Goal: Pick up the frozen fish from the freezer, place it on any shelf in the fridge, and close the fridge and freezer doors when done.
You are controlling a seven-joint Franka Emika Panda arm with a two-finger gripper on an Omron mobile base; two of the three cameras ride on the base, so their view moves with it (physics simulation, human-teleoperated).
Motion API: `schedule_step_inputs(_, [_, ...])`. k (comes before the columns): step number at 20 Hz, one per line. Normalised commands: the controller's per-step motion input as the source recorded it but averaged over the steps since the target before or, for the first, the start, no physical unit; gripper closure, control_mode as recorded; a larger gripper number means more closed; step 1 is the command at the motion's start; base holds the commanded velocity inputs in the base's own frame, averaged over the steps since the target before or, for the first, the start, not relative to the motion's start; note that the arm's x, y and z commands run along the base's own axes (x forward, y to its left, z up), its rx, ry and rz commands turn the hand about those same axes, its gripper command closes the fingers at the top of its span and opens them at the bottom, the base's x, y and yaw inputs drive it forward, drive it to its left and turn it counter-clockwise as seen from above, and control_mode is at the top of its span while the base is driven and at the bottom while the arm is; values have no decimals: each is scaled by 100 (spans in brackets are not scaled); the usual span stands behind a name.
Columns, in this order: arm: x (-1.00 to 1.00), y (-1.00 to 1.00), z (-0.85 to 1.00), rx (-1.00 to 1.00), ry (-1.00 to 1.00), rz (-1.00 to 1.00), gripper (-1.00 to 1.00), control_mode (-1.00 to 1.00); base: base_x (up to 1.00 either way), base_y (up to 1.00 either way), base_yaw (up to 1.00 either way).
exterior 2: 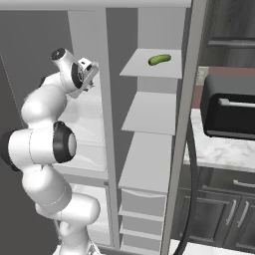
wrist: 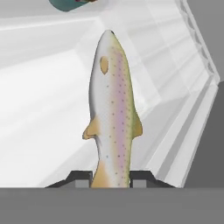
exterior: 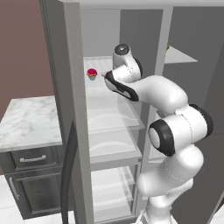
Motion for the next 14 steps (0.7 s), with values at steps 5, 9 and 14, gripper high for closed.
schedule_step_inputs(5, [12,1,-41,0,8,0,-100,-100,0,0,0])
schedule_step_inputs(9, [0,1,-32,-1,1,0,-100,-100,0,0,0])
schedule_step_inputs(14, [0,5,0,-1,-8,0,-100,-100,0,0,0])
